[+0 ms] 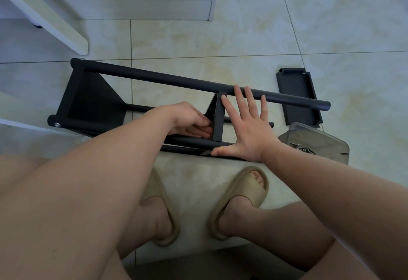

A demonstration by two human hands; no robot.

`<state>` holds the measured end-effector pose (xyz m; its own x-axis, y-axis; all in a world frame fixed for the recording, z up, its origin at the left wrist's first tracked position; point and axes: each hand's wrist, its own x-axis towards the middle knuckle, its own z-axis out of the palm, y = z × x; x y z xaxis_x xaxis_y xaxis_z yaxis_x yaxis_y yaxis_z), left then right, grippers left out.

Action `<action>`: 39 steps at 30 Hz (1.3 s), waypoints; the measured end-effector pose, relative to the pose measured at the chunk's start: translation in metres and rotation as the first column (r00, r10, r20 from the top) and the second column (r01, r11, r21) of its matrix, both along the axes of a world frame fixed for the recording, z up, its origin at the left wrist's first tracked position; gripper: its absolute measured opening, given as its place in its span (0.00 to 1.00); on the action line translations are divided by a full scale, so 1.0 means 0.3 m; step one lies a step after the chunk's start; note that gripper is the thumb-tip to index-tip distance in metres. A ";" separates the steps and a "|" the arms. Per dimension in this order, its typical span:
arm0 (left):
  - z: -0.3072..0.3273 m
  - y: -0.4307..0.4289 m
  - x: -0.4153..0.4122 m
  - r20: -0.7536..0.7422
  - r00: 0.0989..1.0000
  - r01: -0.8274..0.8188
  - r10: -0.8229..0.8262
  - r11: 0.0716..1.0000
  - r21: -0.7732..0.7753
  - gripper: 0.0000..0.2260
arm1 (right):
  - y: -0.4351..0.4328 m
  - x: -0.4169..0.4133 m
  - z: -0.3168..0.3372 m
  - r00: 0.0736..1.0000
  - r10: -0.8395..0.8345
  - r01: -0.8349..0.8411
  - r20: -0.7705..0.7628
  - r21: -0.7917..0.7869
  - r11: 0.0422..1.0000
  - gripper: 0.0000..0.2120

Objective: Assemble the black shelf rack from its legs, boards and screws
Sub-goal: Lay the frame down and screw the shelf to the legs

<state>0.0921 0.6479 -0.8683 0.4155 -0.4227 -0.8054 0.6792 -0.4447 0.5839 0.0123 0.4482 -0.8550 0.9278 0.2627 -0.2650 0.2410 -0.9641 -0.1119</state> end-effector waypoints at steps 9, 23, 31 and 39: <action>-0.013 -0.037 -0.021 0.217 0.926 0.257 -0.309 0.937 0.237 0.08 | 0.002 0.000 0.006 1.000 -0.005 0.005 -0.012 -0.017 1.000 0.64; 0.017 -0.040 -0.009 0.039 0.915 0.388 -0.401 0.903 0.183 0.09 | -0.001 -0.004 -0.003 1.000 0.001 -0.001 0.015 -0.008 1.000 0.63; 0.026 -0.033 -0.009 -0.044 0.922 0.387 -0.385 0.912 0.139 0.09 | -0.002 -0.004 -0.008 1.000 -0.001 0.001 0.024 -0.008 1.000 0.63; 0.033 -0.037 -0.017 -0.048 0.925 0.379 -0.377 0.914 0.143 0.10 | 0.002 -0.005 0.003 1.000 -0.001 0.001 0.008 -0.023 1.000 0.63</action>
